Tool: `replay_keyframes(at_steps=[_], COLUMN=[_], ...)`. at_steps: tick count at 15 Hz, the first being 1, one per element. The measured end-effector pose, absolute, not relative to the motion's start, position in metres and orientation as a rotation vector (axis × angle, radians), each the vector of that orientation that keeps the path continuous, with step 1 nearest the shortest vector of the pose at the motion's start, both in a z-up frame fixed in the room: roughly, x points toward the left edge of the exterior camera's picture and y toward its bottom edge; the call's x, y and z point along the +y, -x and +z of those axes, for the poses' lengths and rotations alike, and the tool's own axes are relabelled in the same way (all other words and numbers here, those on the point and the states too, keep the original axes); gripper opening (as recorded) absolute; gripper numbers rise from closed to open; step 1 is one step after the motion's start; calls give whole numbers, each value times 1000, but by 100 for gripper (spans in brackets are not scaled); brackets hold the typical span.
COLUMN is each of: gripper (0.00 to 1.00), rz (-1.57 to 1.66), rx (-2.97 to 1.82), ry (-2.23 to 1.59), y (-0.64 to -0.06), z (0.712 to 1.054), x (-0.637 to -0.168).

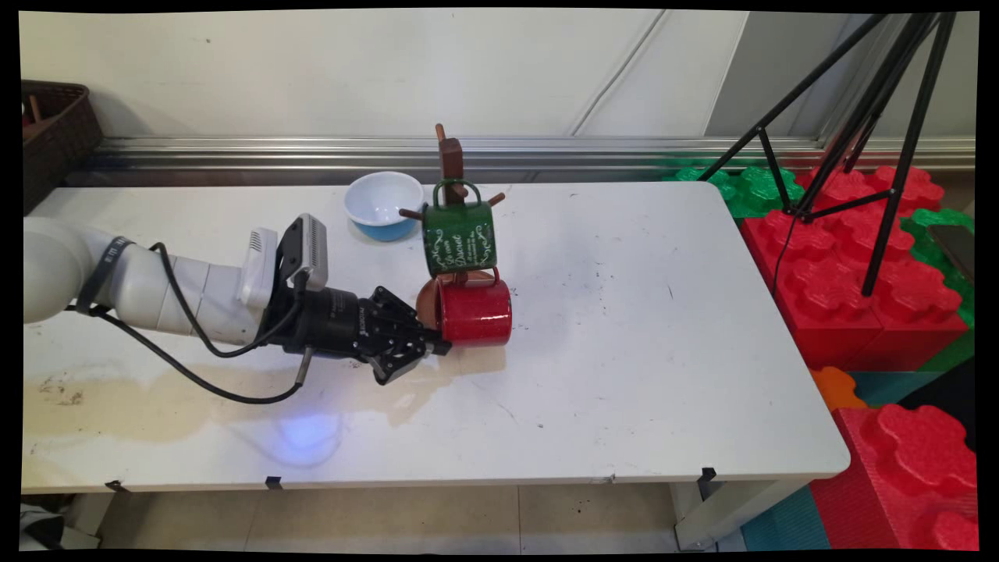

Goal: Place the picked object on the table

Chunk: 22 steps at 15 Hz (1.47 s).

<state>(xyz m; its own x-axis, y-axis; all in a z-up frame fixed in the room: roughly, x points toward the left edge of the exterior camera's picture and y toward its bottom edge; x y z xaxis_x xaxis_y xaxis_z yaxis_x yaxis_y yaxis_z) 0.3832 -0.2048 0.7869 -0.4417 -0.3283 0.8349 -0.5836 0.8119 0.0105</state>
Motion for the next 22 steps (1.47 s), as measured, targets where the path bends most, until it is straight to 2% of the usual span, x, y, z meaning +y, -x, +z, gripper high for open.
replay_keyframes(at_steps=[22], gripper=[0], rz=[320], rx=[-2095], ry=[-660], y=[-387], z=[817], x=[-186])
